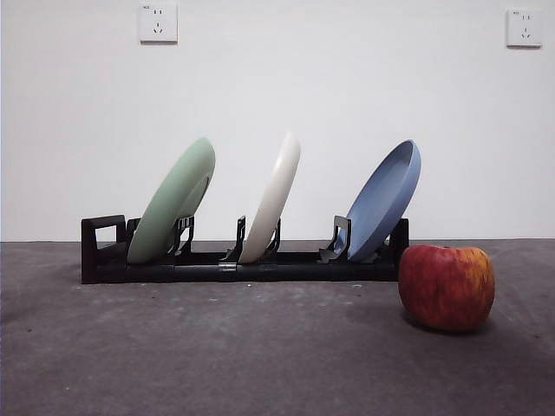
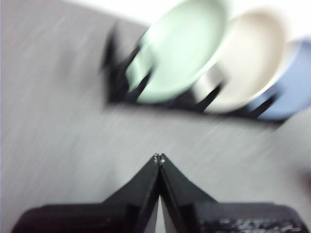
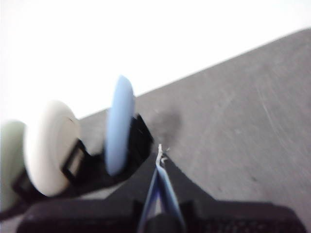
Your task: Take the green plate from the plate rack,put the plate on the table,take the apple from the table,put the apple in the plate
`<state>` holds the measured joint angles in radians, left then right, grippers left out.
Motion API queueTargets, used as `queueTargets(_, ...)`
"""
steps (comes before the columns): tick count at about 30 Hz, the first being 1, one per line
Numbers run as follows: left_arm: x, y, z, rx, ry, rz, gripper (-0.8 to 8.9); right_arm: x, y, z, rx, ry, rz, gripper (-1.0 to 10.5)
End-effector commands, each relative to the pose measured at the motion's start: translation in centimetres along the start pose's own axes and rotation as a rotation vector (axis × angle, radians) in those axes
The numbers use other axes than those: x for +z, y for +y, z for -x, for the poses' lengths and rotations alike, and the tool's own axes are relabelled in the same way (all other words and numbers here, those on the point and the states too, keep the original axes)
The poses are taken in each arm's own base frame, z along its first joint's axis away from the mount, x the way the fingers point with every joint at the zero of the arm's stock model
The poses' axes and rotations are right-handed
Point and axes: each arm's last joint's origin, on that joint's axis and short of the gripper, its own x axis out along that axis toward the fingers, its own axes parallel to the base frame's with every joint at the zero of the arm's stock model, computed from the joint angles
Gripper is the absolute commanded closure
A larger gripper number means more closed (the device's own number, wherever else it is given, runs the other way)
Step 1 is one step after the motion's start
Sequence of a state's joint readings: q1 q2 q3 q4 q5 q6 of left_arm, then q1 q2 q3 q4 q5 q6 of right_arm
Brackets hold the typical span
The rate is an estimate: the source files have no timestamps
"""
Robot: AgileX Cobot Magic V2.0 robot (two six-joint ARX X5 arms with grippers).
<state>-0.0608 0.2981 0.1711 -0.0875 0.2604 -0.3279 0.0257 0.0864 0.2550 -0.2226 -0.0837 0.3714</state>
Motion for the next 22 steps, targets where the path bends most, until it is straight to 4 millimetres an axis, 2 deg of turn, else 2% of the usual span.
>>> queueTargets(1, 2.8, -1.1, 0.5, -0.015, -0.011, 0.013, 8.19, 2.7, 1.1, 0.1, 0.029, 0.011, -0.039, 9.6)
queueTargets(6, 8.2, -3.2, 0.9, -0.053, 0.021, -0.02, 8.19, 7.5, 3.3, -1.1, 0.125, 0.128, -0.033, 9.6)
queueTargets(13, 16.1, -6.1, 0.2, -0.184, 0.124, -0.09, 8.19, 14.0, 6.3, -5.6, 0.347, 0.365, -0.006, 9.6)
queueTargets(17, 19.4, -7.1, -1.1, -0.224, 0.206, -0.117, 8.19, 16.2, 7.2, -8.6, 0.403, 0.494, 0.001, 9.6)
queueTargets(22, 22.0, -7.8, -4.0, -0.234, 0.288, -0.134, 8.19, 17.1, 8.2, -12.3, 0.421, 0.629, 0.049, 9.5)
